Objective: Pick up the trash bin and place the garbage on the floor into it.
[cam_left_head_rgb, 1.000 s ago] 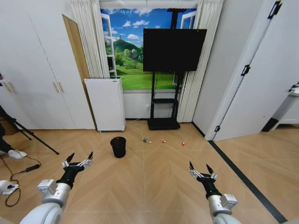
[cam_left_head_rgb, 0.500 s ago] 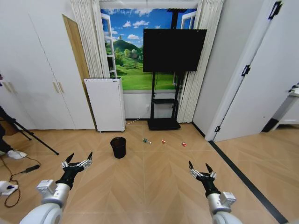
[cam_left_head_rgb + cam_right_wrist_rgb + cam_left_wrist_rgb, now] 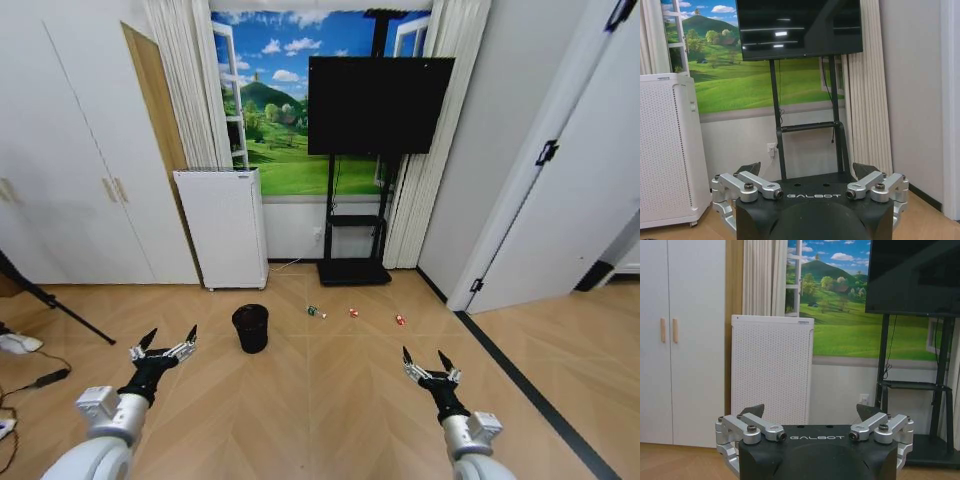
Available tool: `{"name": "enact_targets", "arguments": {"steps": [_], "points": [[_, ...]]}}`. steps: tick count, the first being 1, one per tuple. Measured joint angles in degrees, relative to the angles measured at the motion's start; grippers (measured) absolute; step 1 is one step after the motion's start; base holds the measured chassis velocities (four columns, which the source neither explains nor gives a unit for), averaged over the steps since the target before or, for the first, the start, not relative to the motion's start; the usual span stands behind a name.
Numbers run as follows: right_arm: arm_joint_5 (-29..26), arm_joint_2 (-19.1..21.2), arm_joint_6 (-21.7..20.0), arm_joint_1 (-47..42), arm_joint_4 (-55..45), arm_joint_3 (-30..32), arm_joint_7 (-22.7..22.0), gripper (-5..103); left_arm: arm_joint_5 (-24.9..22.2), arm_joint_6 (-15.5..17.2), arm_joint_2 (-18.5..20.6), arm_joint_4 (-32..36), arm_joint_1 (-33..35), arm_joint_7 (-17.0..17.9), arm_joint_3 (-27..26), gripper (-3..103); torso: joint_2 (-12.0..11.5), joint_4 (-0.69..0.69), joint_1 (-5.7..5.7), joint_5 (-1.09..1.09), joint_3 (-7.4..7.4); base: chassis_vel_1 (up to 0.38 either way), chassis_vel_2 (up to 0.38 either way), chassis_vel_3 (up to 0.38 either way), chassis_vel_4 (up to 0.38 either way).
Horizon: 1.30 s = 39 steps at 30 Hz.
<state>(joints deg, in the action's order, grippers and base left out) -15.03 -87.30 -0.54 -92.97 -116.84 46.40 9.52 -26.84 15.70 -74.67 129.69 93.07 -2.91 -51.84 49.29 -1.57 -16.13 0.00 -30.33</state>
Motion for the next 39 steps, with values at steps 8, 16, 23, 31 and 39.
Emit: {"name": "enact_targets", "arguments": {"steps": [8,16,23,31,39], "points": [[-0.73,0.42,0.36,0.13,0.59,-0.03,0.16,100,0.18,0.06,-0.04,0.35,0.16,0.35,0.12,100,0.00,0.01,-0.01,-0.04,0.00,-0.356,0.355,0.345,-0.349],[-0.93,0.51,0.70,-0.23,0.68,-0.33,0.21,100,0.18,0.10,-0.25,1.12,0.87,0.51,-0.21,100,-0.01,0.04,-0.03,0.10,-0.01,-0.360,0.360,0.351,-0.363],[-0.93,0.50,1.10,-1.13,0.08,-0.38,0.21,100,0.22,0.15,-0.51,1.93,1.18,0.73,-0.18,100,0.00,0.02,0.00,0.14,0.00,-0.347,0.353,0.350,-0.335],[-0.80,0.42,1.36,-1.96,-0.70,-0.46,0.19,100,0.15,0.17,-0.94,2.65,1.47,0.90,-0.46,100,0.01,0.01,0.00,-0.02,0.01,-0.358,0.353,0.352,-0.337],[-0.20,-0.58,1.16,-3.06,-1.60,-0.95,-0.77,100,-0.21,0.21,-1.20,3.72,1.78,1.11,-0.61,100,-0.01,0.05,-0.02,0.14,-0.02,-0.336,0.343,0.337,-0.354]]}}
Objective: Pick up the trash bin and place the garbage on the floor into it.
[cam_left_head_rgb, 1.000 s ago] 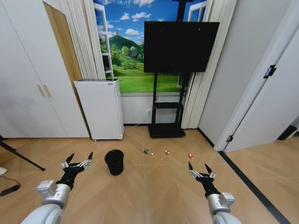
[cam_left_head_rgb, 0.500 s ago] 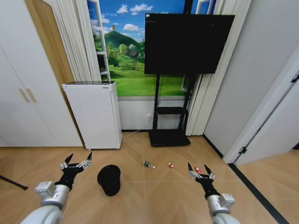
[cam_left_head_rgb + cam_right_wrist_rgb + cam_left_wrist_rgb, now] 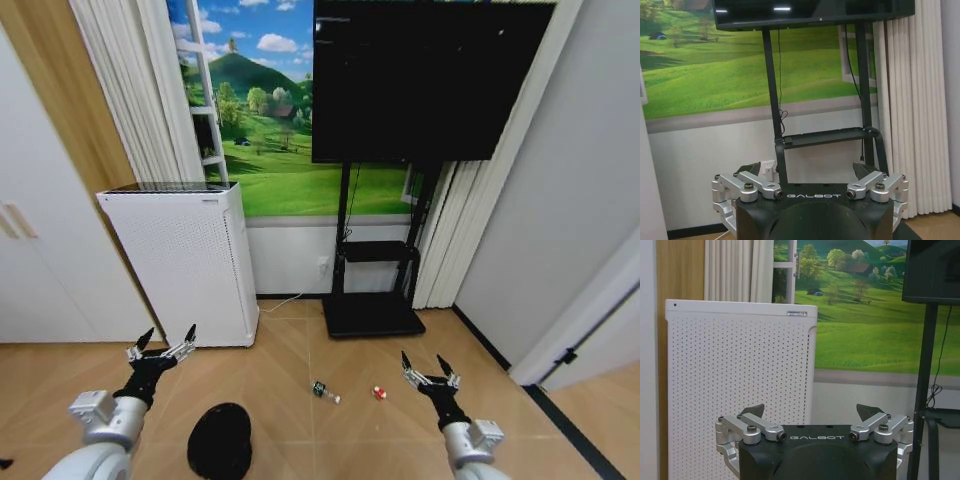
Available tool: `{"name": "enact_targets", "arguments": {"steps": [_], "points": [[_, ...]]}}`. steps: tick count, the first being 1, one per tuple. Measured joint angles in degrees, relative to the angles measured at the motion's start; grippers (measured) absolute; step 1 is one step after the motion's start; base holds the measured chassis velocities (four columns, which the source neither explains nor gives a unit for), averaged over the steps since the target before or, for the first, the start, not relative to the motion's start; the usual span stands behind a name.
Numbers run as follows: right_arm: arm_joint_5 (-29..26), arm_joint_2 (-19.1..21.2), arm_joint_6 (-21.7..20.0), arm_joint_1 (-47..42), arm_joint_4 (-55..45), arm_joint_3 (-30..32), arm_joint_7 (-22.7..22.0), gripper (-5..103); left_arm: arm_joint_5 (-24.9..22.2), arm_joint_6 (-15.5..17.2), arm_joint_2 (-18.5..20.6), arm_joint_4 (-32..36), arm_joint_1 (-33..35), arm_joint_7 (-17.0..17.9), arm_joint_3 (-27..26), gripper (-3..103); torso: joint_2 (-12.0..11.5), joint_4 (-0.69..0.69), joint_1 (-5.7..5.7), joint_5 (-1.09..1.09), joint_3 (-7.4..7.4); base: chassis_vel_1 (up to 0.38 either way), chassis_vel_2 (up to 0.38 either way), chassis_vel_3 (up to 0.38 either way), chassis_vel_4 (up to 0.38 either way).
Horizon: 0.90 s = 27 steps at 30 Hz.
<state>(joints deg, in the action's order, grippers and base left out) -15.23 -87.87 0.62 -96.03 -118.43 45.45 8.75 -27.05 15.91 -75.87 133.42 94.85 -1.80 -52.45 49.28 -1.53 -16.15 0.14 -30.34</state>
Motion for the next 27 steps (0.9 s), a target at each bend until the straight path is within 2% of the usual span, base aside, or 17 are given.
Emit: {"name": "enact_targets", "arguments": {"steps": [1,2,3,5,7,10,13,16,27], "points": [[-0.03,-0.03,-0.05,-0.15,-0.07,0.09,-0.19,100,0.00,-0.01,-0.09,0.07,-0.04,0.13,0.10,100,0.00,-0.05,0.00,-0.08,0.01,-0.283,0.310,0.297,-0.259],[-0.03,0.00,0.05,-0.23,-0.10,0.36,-0.43,100,0.09,0.30,-0.33,0.05,-0.05,0.26,0.24,100,0.00,-0.03,-0.02,-0.26,0.00,-0.219,0.187,0.257,-0.169],[-0.03,0.00,0.05,-0.23,-0.10,0.36,-0.43,100,0.09,0.30,-0.33,0.05,-0.05,0.26,0.24,100,0.00,-0.03,-0.02,-0.26,0.00,-0.219,0.187,0.257,-0.169],[-0.11,0.00,0.12,-0.26,0.06,0.54,-0.89,100,0.38,1.10,-0.65,0.29,-0.06,0.27,0.27,100,-0.14,0.02,-0.01,-0.06,0.05,-0.160,0.165,0.113,-0.093],[-0.24,0.07,0.27,-0.14,0.52,0.78,-1.32,100,0.50,1.40,-0.79,0.28,-0.27,0.33,0.46,100,-0.64,-0.01,0.25,-0.20,0.35,-0.036,0.060,0.027,-0.014],[-0.27,0.06,0.33,0.14,1.02,0.79,-1.53,100,0.59,1.53,-0.67,0.12,-0.51,0.38,0.65,100,-1.32,0.00,0.63,-0.10,0.78,0.030,0.007,-0.041,0.000],[-0.30,0.00,0.35,0.62,1.53,0.73,-1.57,100,0.68,1.70,-0.52,-0.16,-0.72,0.47,0.88,100,-2.10,0.01,0.99,-0.17,1.21,0.076,-0.051,-0.064,0.040],[-0.32,-0.07,0.35,1.13,2.11,0.59,-1.57,100,0.86,1.74,-0.42,-0.48,-0.93,0.48,1.07,100,-2.83,0.00,1.31,-0.11,1.61,0.060,-0.062,-0.066,0.048],[-0.62,0.18,0.82,2.03,4.23,0.23,-1.57,100,1.67,1.69,-1.11,-1.62,-0.96,0.29,1.36,100,-5.97,0.00,2.57,-0.14,3.39,0.000,0.000,0.000,0.000]]}}
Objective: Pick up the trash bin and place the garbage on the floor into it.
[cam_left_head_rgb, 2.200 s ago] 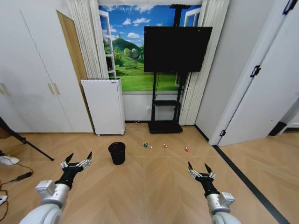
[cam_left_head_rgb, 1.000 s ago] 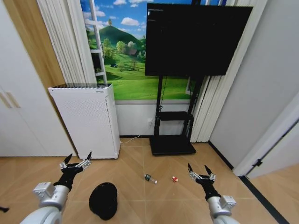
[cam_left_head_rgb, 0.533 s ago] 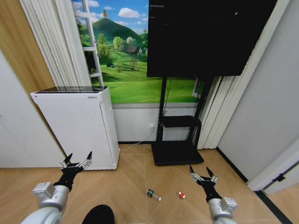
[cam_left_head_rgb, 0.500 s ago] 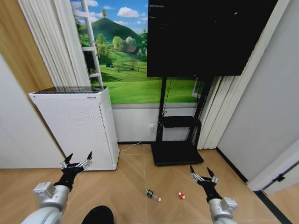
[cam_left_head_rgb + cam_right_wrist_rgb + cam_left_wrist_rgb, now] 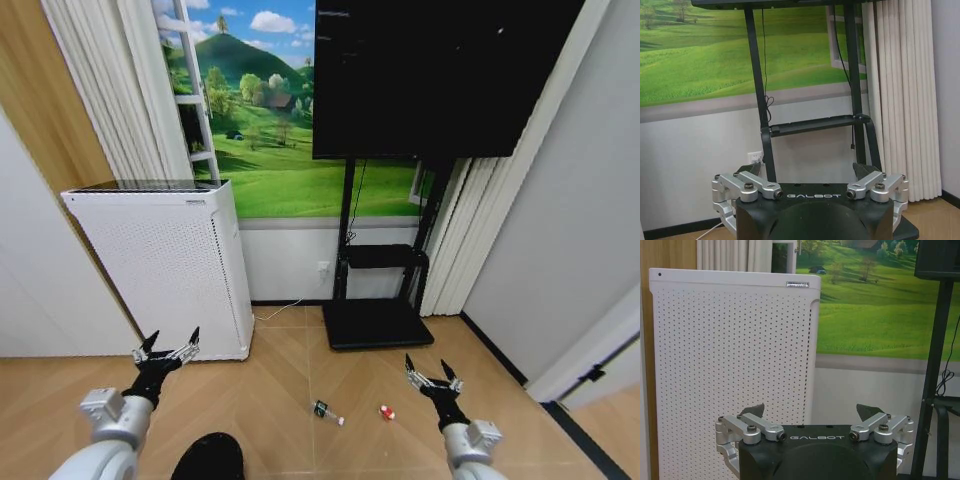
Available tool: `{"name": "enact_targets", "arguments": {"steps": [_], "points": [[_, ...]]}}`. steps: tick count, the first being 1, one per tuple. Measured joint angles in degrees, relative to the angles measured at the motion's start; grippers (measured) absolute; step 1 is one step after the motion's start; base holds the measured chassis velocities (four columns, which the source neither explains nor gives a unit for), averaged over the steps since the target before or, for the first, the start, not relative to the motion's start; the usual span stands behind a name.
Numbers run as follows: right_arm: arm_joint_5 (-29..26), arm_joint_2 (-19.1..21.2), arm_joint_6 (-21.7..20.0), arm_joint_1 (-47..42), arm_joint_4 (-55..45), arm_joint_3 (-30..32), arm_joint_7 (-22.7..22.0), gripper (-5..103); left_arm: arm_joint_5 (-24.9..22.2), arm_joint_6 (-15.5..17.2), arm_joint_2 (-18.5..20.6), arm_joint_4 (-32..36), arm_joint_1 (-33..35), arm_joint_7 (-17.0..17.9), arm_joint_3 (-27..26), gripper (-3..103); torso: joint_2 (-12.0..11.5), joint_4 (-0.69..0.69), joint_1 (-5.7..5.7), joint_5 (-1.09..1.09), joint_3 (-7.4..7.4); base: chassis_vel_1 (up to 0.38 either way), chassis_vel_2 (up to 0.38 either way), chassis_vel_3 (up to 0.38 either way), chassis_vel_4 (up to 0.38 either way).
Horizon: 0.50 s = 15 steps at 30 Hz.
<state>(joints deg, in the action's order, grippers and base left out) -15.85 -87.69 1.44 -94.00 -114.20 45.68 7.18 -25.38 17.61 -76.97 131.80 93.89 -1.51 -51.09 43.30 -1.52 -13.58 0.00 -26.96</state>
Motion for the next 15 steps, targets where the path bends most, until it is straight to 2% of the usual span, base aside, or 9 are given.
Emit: {"name": "enact_targets", "arguments": {"steps": [15], "points": [[0.59,-1.17,0.27,-0.75,-1.41,0.16,0.03,100,0.01,-1.04,-1.24,-0.79,0.15,-0.38,-0.11,100,-4.36,0.00,1.86,0.00,2.52,0.000,0.000,0.000,0.000]]}}
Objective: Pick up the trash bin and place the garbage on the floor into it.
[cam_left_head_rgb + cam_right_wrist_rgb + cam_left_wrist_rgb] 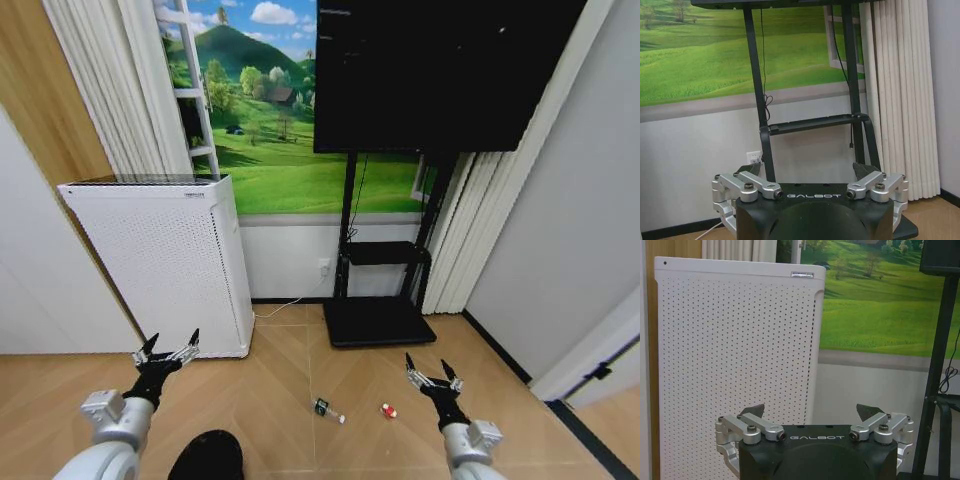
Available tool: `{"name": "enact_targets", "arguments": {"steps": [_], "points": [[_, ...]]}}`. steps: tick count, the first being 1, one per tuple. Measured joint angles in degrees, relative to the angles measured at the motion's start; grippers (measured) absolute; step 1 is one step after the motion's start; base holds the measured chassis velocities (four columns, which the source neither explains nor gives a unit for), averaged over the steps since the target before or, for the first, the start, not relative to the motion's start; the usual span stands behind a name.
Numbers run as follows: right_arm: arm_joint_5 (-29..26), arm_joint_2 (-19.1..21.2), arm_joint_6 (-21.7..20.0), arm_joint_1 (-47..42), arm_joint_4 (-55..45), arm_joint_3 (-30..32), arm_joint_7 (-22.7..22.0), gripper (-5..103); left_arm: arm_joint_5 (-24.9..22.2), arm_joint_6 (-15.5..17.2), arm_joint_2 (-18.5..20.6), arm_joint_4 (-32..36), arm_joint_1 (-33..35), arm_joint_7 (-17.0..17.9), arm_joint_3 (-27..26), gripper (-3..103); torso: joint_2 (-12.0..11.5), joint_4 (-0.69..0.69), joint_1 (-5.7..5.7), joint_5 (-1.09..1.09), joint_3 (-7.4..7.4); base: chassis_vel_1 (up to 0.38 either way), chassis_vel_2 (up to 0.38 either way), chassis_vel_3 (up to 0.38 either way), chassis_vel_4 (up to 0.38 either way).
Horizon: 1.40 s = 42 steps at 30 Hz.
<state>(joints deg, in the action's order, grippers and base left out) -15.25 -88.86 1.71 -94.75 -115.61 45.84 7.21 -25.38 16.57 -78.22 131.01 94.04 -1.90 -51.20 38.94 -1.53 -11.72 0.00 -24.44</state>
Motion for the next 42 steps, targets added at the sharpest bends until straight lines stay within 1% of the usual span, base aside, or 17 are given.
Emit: {"name": "enact_targets", "arguments": {"steps": [7,16,17,18,20,21,26,29,31,36,39,42], "points": [[1.12,-0.80,0.24,-0.50,-0.73,-0.08,0.02,100,-0.04,-0.46,-0.48,-0.15,0.40,-0.21,-0.25,100,-1.87,0.00,0.77,0.00,1.09,0.000,0.000,0.000,0.000],[2.37,-0.31,0.37,0.46,-0.46,-0.12,-0.04,100,0.01,-0.45,0.85,-0.73,0.31,-0.20,-0.30,100,-3.68,0.00,1.51,0.00,2.15,0.000,0.000,0.000,0.000],[2.77,-0.02,0.35,0.90,-0.55,-0.06,-0.45,100,0.34,-0.41,1.25,-1.17,0.17,-0.06,-0.04,100,-4.25,0.00,1.73,0.00,2.51,0.000,0.000,0.000,0.000],[2.77,-0.02,0.35,0.90,-0.55,-0.06,-0.45,100,0.34,-0.41,1.25,-1.17,0.17,-0.06,-0.04,100,-4.25,0.00,1.73,0.00,2.51,0.000,0.000,0.000,0.000],[4.29,0.08,0.30,1.27,-0.71,-0.32,-1.56,100,0.89,-0.41,1.26,-1.91,0.12,-0.03,0.05,100,-5.14,0.00,2.09,0.00,3.04,0.000,0.000,0.000,0.000],[4.29,0.08,0.30,1.27,-0.71,-0.32,-1.56,100,0.89,-0.41,1.26,-1.91,0.12,-0.03,0.05,100,-5.14,0.00,2.09,0.00,3.04,0.000,0.000,0.000,0.000],[5.98,-0.11,0.30,1.49,-0.08,-1.46,-2.95,100,1.43,-0.55,0.48,-3.70,-0.48,-0.24,-0.15,100,-6.53,0.00,2.65,0.00,3.88,0.000,0.000,0.000,0.000],[6.05,0.09,0.30,1.64,0.13,-1.66,-3.03,100,1.61,-0.58,0.28,-4.44,-1.09,-0.47,-0.16,100,-6.93,0.00,2.80,0.00,4.13,0.000,0.000,0.000,0.000],[6.19,0.38,0.21,2.33,0.86,-1.88,-3.12,100,2.28,-0.75,0.04,-6.53,-2.39,-0.64,0.10,100,-7.80,0.00,3.16,0.00,4.63,0.000,0.000,0.000,0.000],[6.06,0.48,-0.34,3.46,1.58,-1.96,-3.25,100,3.20,-0.83,0.04,-7.95,-3.14,-0.98,0.60,100,-8.78,0.00,3.56,0.00,5.21,0.000,0.000,0.000,0.000],[5.98,0.22,-0.58,4.09,2.00,-1.94,-3.25,100,3.64,-0.89,0.02,-8.44,-3.35,-1.21,0.73,100,-9.37,0.00,3.80,0.00,5.55,0.000,0.000,0.000,0.000],[5.50,-0.49,-0.65,4.54,2.21,-1.90,-3.00,100,3.60,-1.21,-0.05,-8.63,-2.96,-1.94,0.60,100,-10.43,0.00,4.20,0.00,6.24,0.000,0.000,0.000,0.000]]}}
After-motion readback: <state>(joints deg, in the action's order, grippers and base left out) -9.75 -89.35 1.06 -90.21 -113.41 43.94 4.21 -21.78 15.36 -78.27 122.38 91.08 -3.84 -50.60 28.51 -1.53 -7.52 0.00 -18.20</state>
